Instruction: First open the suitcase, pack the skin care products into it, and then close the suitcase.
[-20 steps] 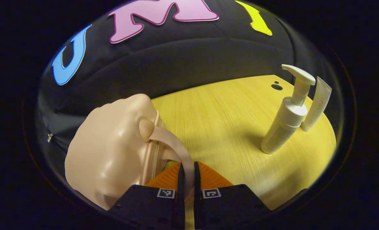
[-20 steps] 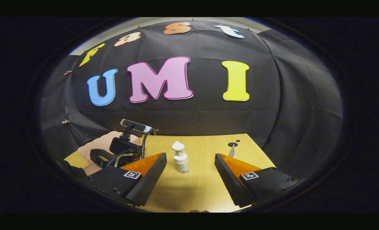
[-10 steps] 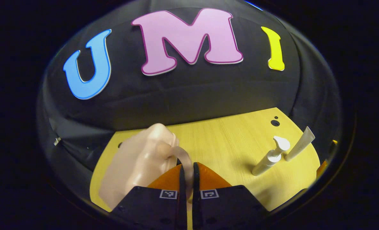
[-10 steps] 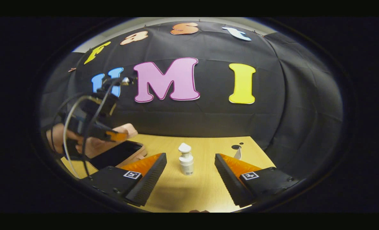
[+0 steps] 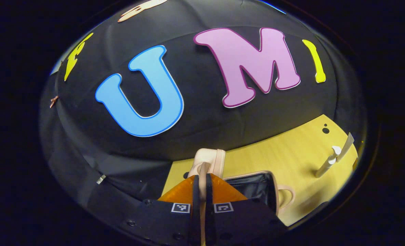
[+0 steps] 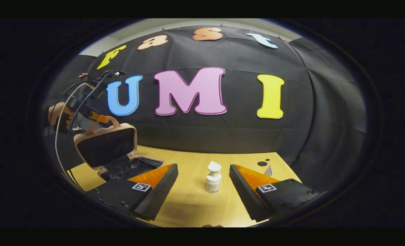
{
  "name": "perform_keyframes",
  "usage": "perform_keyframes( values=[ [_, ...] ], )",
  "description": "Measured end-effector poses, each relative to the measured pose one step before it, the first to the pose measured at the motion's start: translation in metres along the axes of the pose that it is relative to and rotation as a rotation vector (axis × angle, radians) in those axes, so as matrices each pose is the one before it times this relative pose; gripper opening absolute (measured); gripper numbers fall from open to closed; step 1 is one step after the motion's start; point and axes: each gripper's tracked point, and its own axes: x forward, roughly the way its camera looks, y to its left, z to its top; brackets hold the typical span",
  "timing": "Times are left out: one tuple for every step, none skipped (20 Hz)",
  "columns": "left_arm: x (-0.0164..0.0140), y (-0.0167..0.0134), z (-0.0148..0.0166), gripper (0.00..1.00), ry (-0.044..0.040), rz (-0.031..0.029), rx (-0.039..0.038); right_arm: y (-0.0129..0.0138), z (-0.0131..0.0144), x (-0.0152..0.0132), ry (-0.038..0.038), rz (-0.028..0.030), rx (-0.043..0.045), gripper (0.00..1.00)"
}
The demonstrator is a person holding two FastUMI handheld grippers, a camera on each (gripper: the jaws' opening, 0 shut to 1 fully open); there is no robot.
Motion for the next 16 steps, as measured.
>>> perform_keyframes(
  values=[
    [0.00475,0.01598,-0.004,0.11,0.00299,0.01078,-0.02115,0.00144,-0.0029,-0.00152,0.0114,-0.00209,-0.00357,0.93],
    [0.00603,0.01618,-0.00468,0.11,-0.00588,0.01046,-0.01908,0.00067,-0.00091,-0.00184,0.00306,-0.00599,-0.00311,0.97],
    [0.00831,0.01632,-0.0039,0.11,-0.00336,0.01226,-0.006,0.00012,-0.00043,-0.00085,0.00413,-0.00912,0.00027,0.97],
    [0.00887,0.01672,-0.00689,0.11,-0.00196,0.0114,0.00119,0.00067,-0.00329,-0.00082,0.0096,-0.01065,-0.001,0.97],
    [0.01016,0.01523,-0.00653,0.11,0.00404,0.01336,0.00351,0.0003,-0.00302,-0.0002,0.01389,-0.01021,0.00076,0.96],
    [0.01128,0.01086,-0.00725,0.1,0.00405,0.01547,0.00691,-0.00003,-0.00176,-0.0005,0.00856,-0.01226,0.00217,0.97],
    [0.01275,0.01518,-0.00691,0.11,-0.00137,0.03172,0.02681,-0.00084,0.00056,-0.00072,0.00364,-0.01526,0.00374,0.97],
    [0.01379,0.01505,-0.00966,0.11,0.00673,0.03367,0.03431,-0.00207,-0.00027,-0.00044,0.001,-0.0175,0.00481,0.96],
    [0.014,0.00985,-0.0097,0.11,0.00363,0.02789,0.03356,-0.00177,-0.00044,0.00006,0.00415,-0.01585,0.00685,0.96],
    [0.01229,0.00433,-0.01324,0.11,0.00837,0.02556,0.02601,-0.00145,-0.00281,0.00109,0.00864,-0.01467,0.00337,0.97],
    [0.01444,0.0041,-0.01279,0.11,0.00787,0.01466,0.01406,-0.00141,-0.00437,0.00064,0.01431,-0.01485,-0.00069,0.97],
    [0.01479,0.00403,-0.01205,0.11,0.01125,0.01027,0.00222,-0.00341,-0.00177,0.00205,0.00196,-0.02089,-0.0066,0.97],
    [0.0151,0.00281,-0.01251,0.11,0.01032,0.00265,-0.01072,-0.00365,-0.0022,0.00187,0.00115,-0.0223,-0.00243,0.97],
    [0.01078,0.00342,-0.01331,0.11,0.01756,0.00216,-0.01199,-0.00324,-0.00158,0.00261,0.00377,-0.01905,0.0032,0.96],
    [0.01397,0.00276,-0.01441,0.11,0.02578,-0.00097,-0.0103,-0.00206,-0.00205,0.00242,0.00596,-0.01547,0.00694,0.96],
    [0.01425,0.00082,-0.01336,0.11,0.02936,-0.00811,-0.00366,-0.00256,-0.00203,0.00151,0.00506,-0.01679,0.00831,0.93]
  ],
)
